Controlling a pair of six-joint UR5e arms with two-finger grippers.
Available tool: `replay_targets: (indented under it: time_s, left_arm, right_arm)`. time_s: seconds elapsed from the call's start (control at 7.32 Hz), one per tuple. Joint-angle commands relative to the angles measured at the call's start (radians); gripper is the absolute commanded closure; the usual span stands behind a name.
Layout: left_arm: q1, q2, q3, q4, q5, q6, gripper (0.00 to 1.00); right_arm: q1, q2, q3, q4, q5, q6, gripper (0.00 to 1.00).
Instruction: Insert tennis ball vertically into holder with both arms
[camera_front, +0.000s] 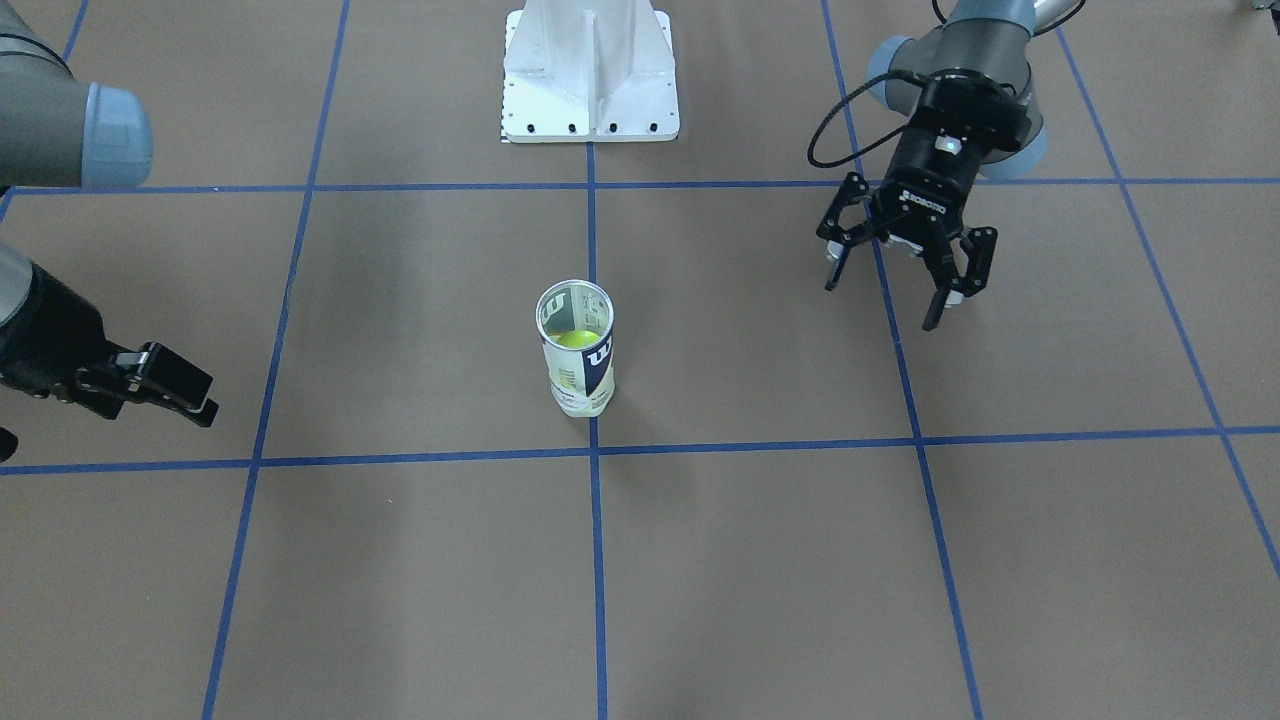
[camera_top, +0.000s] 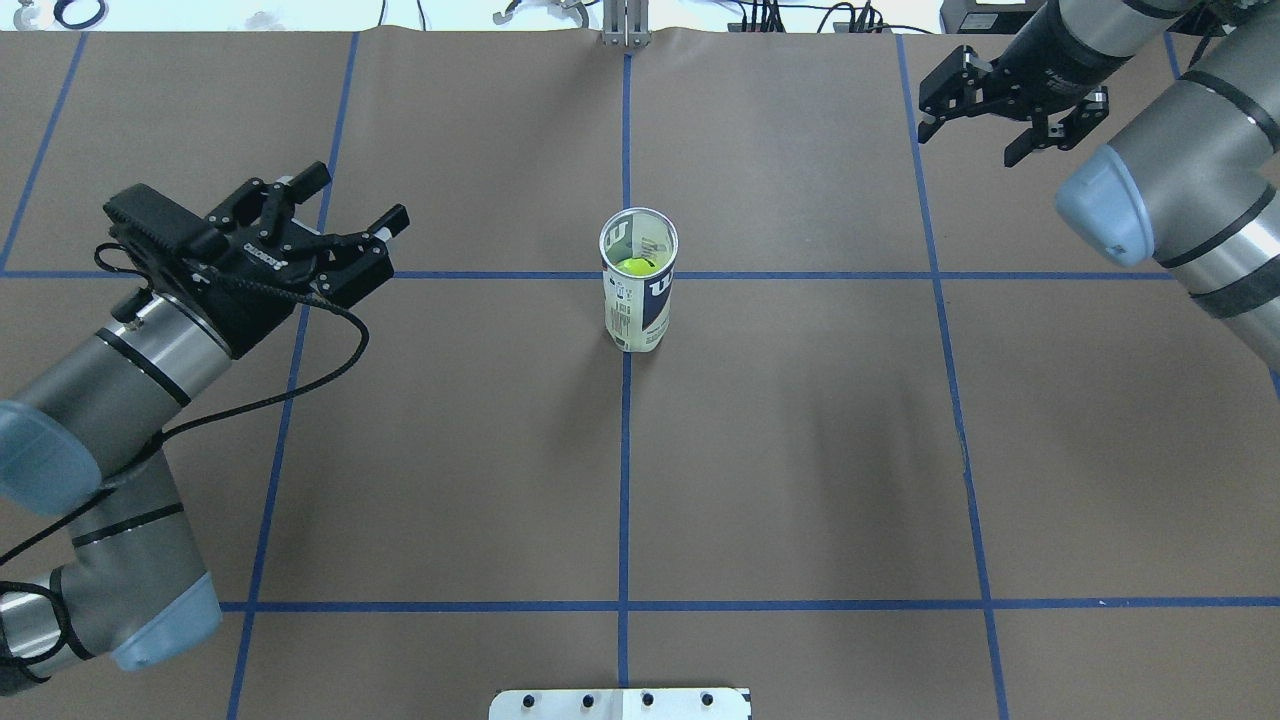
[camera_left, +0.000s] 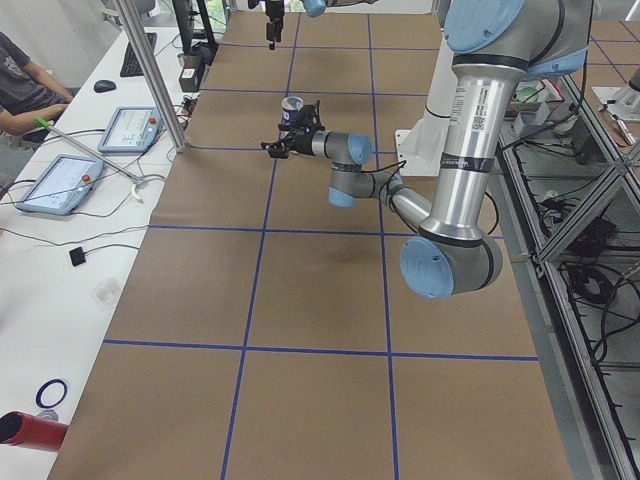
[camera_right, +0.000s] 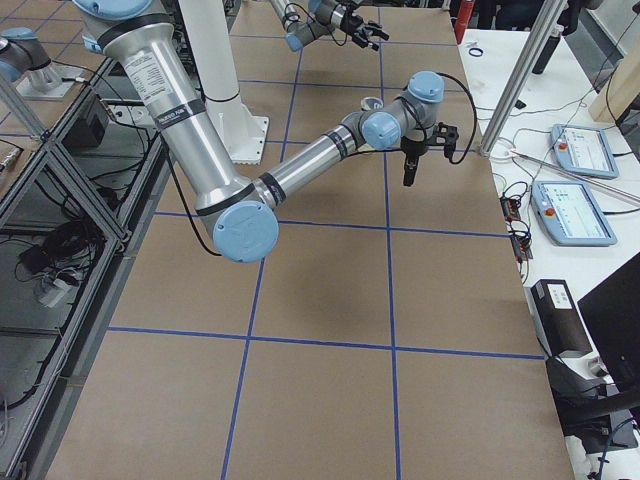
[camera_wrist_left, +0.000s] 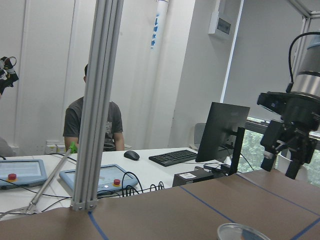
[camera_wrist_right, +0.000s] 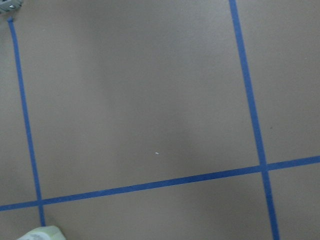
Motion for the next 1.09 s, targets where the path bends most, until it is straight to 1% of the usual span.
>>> replay_targets:
  time_s: [0.0,0.27,0.41,0.55,0.68,0.82,0.96]
  left_arm:
    - [-0.154,0.001,-0.001,0.325,-0.12,-0.096,0.01]
    - [-0.365,-0.016,0.001,0.641,-0.459,-0.11,0.01]
    - [-0.486,-0.022,0.018,0.727,-0.723,-0.11,0.01]
    - [-0.566,-0.019,0.044,0.74,-0.926,-0.116,0.01]
    - [-0.61,0.028,0.053,0.753,-1.013,-0.098,0.01]
    - [-0.619,0.065,0.074,0.769,-1.028,-0.063,0.01]
    - [-0.637,0.073,0.094,0.795,-1.116,-0.061,0.01]
  right_arm:
    - [0.065,-0.033,-0.052,0.001,-0.005,-0.171,0.0]
    - [0.094,-0.057,-0.094,0.001,-0.007,-0.28,0.0]
    - [0.112,-0.057,-0.114,0.002,-0.009,-0.306,0.0]
    - [0.135,-0.057,-0.131,0.001,-0.009,-0.357,0.0]
    - [0.151,-0.057,-0.144,0.001,-0.009,-0.38,0.0]
    - [0.154,-0.064,-0.146,0.002,-0.007,-0.382,0.0]
    - [0.161,-0.068,-0.146,0.002,-0.007,-0.386,0.0]
